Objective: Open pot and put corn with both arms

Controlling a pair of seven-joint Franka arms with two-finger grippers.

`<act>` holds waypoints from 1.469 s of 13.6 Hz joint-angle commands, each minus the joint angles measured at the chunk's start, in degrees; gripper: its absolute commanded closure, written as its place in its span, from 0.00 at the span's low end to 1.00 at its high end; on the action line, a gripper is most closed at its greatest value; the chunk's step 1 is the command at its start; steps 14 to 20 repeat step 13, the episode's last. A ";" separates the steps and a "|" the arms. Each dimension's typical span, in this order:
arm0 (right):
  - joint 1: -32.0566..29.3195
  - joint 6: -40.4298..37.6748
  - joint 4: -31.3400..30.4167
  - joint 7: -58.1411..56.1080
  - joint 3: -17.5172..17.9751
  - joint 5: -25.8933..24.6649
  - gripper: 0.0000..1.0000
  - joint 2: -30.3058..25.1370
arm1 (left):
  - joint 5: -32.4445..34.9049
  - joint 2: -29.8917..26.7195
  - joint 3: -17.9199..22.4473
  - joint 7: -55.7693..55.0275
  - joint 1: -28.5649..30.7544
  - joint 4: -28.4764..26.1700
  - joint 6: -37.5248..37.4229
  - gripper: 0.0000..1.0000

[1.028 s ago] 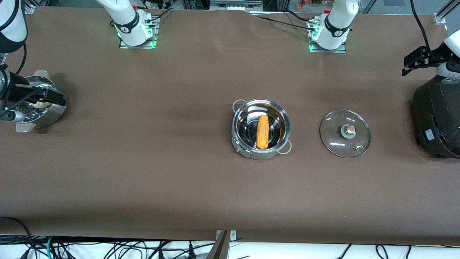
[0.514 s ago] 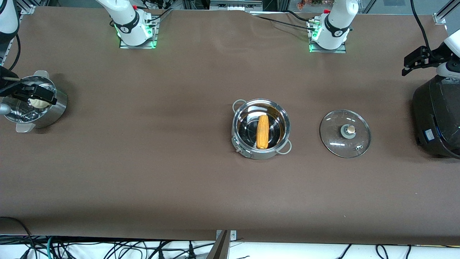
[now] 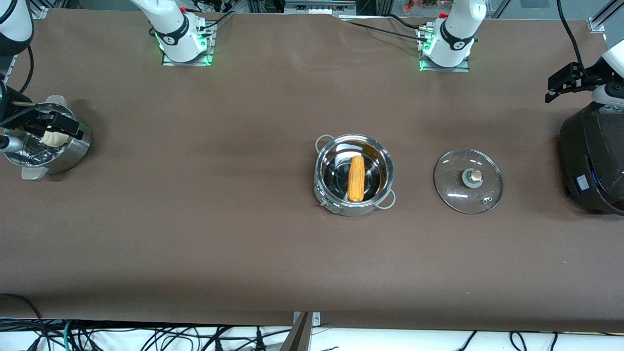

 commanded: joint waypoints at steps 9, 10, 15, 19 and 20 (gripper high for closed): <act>-0.25 0.37 3.63 -0.63 0.92 -0.60 0.00 2.54 | 1.47 0.70 -0.40 -0.50 0.07 1.67 -1.20 0.00; -0.25 0.46 3.99 -0.63 0.92 -0.60 0.00 2.89 | 1.47 0.70 -0.40 -0.50 -0.02 1.67 -1.20 0.00; -0.25 0.46 4.26 -0.81 0.92 -0.60 0.00 3.24 | 1.47 0.70 -0.40 -0.50 0.07 1.67 -1.20 0.00; -0.25 0.46 4.26 -0.81 0.92 -0.60 0.00 3.24 | 1.47 0.70 -0.40 -0.50 0.07 1.67 -1.20 0.00; -0.25 0.46 4.26 -0.81 0.92 -0.60 0.00 3.24 | 1.47 0.70 -0.40 -0.50 0.07 1.67 -1.20 0.00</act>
